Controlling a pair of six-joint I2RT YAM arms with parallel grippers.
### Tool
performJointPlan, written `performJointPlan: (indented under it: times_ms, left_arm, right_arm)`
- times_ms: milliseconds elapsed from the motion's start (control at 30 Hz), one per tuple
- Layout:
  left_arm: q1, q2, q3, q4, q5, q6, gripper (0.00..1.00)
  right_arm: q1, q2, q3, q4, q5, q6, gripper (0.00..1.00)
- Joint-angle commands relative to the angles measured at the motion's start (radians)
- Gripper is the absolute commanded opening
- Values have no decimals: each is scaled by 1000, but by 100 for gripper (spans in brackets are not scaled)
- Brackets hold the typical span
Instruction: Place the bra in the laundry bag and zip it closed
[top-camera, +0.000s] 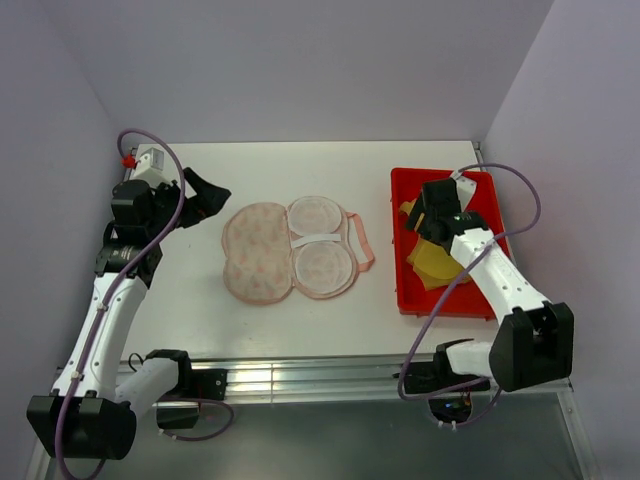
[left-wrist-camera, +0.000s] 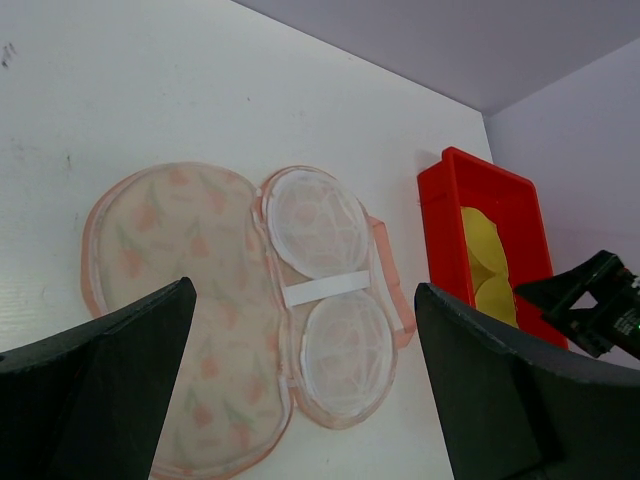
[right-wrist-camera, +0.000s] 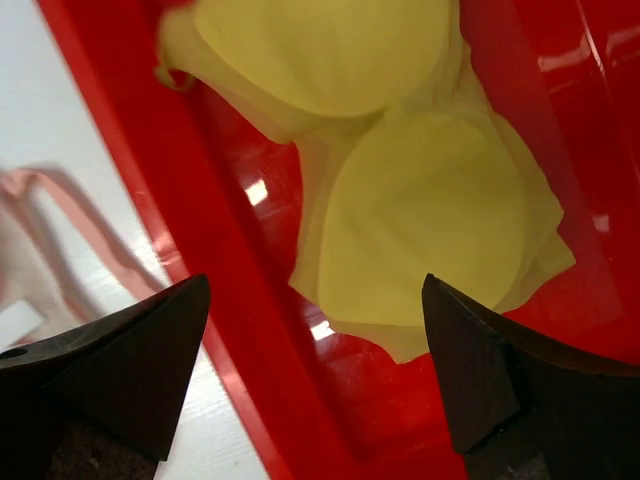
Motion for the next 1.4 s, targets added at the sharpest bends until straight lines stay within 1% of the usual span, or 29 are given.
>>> performJointPlan:
  times_ms: [0,267,333,433,533,633,767,800,867,900,933,967,1033,1067,1133,1167,1200,1367]
  left_arm:
    - [2,0,2,53,36,-14,99]
    - [2,22,5,44,45,-15,99]
    - [2,25,5,44,44,-14,99]
    - [2,23,5,42,42,-14,99]
    - [2,26,5,41,39,-12,99]
    - [2,31,7,42,39,-12,99]
    - [2,34,7,38,36,-11,99]
    - [2,33,8,38,34,-11,99]
    - [2,34,8,34,33,-11,99]
    - [2,36,7,36,31,-9,99]
    - [2,34,7,34,30,-9,99]
    - [2,37,10,34,30,-9,99]
    - [2,39,11,33,31,-9,99]
    - [2,40,10,33,31,-9,99]
    - [2,37,11,33,28,-9,99]
    - [2,37,11,31,27,-8,99]
    - [2,39,8,31,27,-8,99]
    - [2,39,11,30,25,-6,99]
  right_arm:
    - [-1,31,-36,35,44,29,93]
    - [14,165,-106,96,55,46,86]
    - [16,200,-111,107,55,51,81]
    - [24,237,-117,125,59,58,78]
    - [24,264,-116,129,67,61,70]
    - [27,274,-108,127,73,60,68]
    - [27,286,-102,129,68,60,62]
    - [27,292,-100,126,67,57,58]
    - [25,298,-96,125,70,55,53]
    - [27,300,-96,124,73,54,47]
    - [27,300,-94,124,81,55,44]
    - [27,298,-94,124,82,55,37]
    - [25,292,-96,119,82,54,27]
    - [27,288,-99,122,79,52,19]
    - [25,277,-99,116,81,51,11]
    - [24,274,-96,107,82,51,3]
    - [25,262,-93,103,81,49,0]
    - [25,191,-56,46,79,49,0]
